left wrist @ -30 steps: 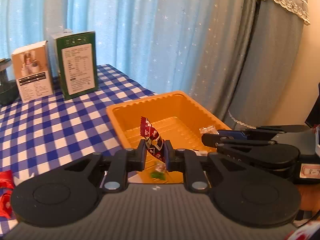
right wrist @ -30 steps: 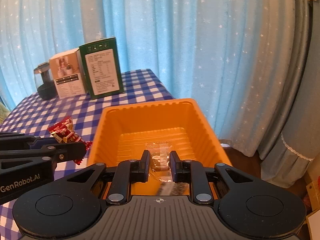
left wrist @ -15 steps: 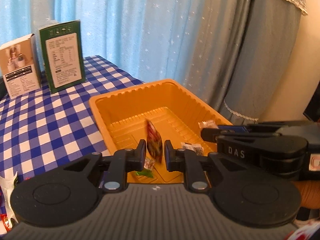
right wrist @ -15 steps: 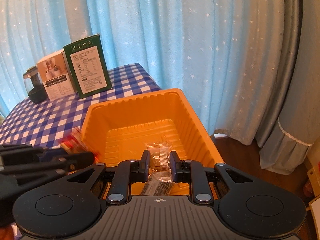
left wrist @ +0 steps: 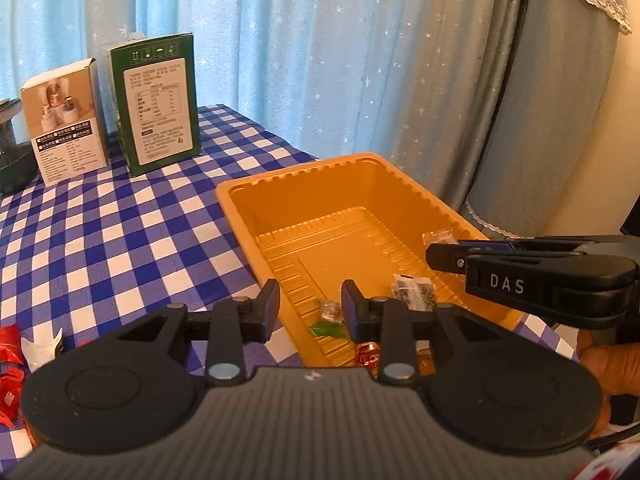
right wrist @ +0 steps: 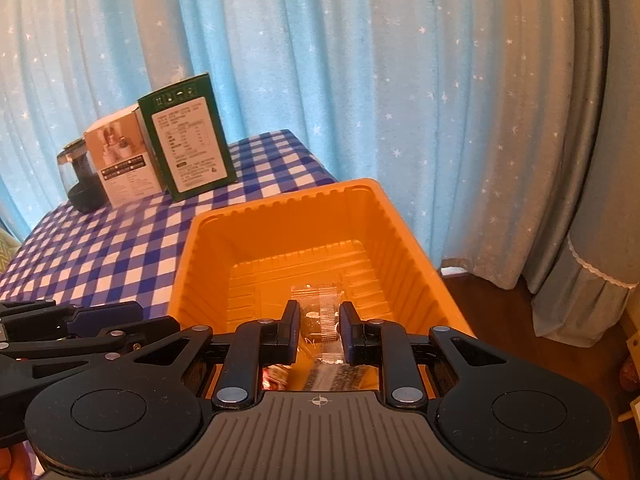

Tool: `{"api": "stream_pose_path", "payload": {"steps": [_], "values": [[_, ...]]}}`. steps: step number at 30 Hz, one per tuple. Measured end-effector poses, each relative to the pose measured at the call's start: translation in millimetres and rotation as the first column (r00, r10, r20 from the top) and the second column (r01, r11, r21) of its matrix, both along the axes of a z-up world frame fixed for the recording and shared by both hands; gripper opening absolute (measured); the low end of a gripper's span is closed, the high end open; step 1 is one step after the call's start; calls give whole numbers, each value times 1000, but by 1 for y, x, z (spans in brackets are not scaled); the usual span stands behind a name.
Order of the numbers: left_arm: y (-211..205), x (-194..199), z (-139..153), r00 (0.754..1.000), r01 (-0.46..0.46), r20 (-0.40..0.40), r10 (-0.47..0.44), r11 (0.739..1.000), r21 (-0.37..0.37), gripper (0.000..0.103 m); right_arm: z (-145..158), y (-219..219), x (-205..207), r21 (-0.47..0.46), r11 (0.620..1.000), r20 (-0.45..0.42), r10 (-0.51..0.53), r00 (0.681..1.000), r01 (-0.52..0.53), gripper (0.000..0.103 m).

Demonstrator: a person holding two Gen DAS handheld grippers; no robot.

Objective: Organize snacks
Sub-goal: 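Carry both candies over the orange tray and open both tools to drop them, then move both tools from the tray back toward the remaining snacks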

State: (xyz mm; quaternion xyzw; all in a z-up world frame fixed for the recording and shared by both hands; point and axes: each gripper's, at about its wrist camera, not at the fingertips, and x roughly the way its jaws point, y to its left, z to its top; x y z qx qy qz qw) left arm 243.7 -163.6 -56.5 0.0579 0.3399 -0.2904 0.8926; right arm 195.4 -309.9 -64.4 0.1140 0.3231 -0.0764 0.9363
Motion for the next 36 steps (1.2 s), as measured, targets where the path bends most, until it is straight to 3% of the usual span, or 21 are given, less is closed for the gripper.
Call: {"api": "stream_pose_path", "payload": {"steps": [7,13,25,36], "values": [[8,1,-1,1000,-18,1,18,1000,16,36,-3,12,9,-5,999,-35,50,998,-51,22],[20,1,-1,999,-40,4,40,999,21,41,-2,13,9,7,999,-23,36,999,-36,37],[45,-2,2,997,-76,18,76,997,21,49,1,19,8,-2,999,-14,44,999,-44,38],[91,-1,11,985,-173,23,173,985,11,60,10,44,11,-6,994,19,110,994,-110,42]]}}
